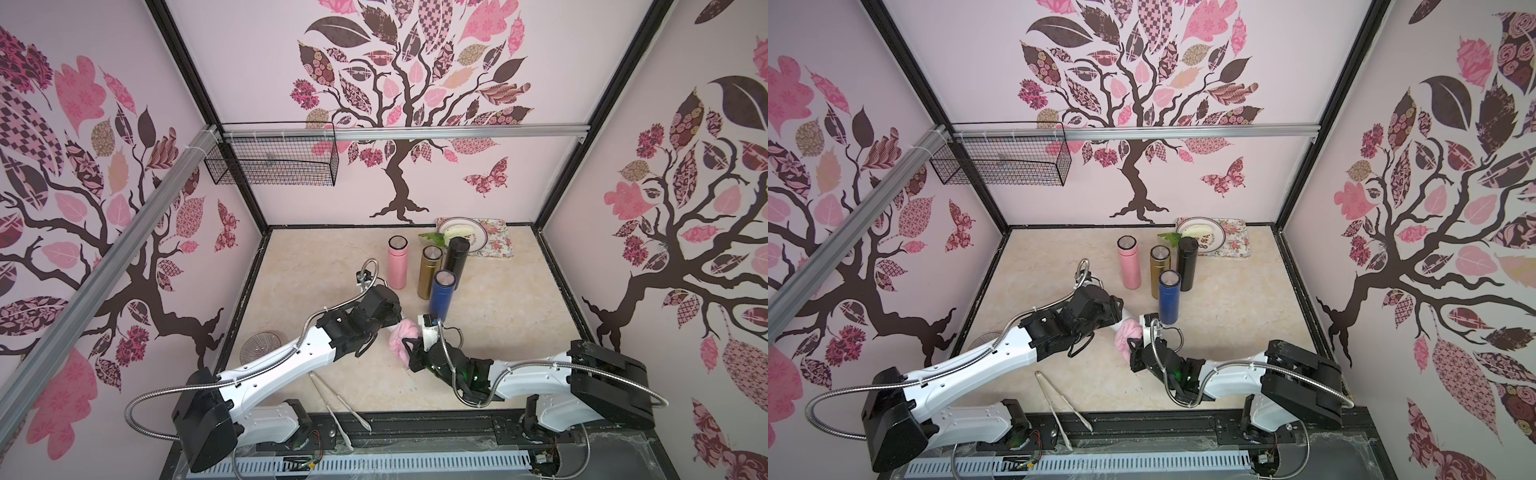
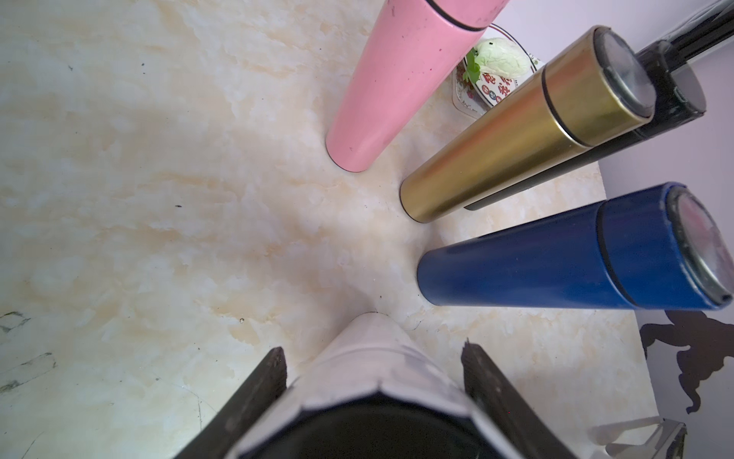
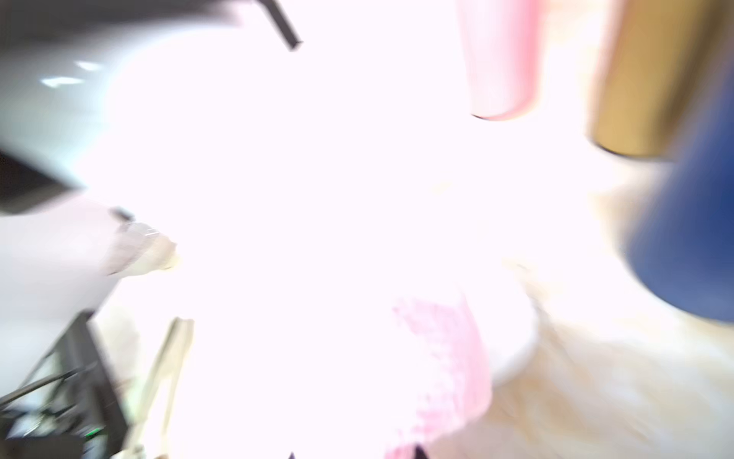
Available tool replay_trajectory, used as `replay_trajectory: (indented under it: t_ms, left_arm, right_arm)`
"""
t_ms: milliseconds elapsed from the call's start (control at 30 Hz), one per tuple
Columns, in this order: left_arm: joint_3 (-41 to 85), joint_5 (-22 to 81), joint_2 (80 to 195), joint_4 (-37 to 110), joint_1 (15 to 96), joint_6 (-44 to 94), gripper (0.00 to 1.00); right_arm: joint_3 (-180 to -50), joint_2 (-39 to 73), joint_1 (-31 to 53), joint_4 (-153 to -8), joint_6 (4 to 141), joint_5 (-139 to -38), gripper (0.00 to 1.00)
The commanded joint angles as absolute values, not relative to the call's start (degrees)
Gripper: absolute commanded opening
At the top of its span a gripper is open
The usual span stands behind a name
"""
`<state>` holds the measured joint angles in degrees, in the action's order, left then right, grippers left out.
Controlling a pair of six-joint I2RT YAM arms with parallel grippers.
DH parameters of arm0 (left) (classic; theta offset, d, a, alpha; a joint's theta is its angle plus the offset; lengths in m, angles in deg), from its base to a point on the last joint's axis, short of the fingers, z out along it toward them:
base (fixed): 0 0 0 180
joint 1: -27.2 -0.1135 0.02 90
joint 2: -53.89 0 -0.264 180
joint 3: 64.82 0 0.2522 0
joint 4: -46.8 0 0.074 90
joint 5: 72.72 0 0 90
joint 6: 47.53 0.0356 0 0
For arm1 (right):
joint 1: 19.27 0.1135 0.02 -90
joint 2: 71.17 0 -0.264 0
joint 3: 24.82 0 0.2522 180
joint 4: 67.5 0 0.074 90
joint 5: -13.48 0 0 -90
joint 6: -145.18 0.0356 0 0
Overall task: Wipe the surface of the thermos
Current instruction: Wipe the dirt from the surface of the thermos.
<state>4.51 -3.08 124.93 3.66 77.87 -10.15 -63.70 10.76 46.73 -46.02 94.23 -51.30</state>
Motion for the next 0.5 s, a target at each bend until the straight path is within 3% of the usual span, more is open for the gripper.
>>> replay_trajectory:
  t_ms: [0,300,467]
  left_arm:
    - [5.4,1.0,122.1,2.2,79.2,-10.6,0.0]
    - [6.5,0.9,123.5,2.2,79.3,-10.7,0.0]
    - [7.2,1.2,123.7,2.2,79.2,-10.7,0.0]
  right_arm:
    - [-63.2,11.3,45.0,-49.5,98.1,-44.2,0.0]
    - [-73.8,13.5,47.0,-43.9,82.8,-59.4,0.0]
    - [-76.2,16.6,47.9,-41.8,81.2,-60.8,0.0]
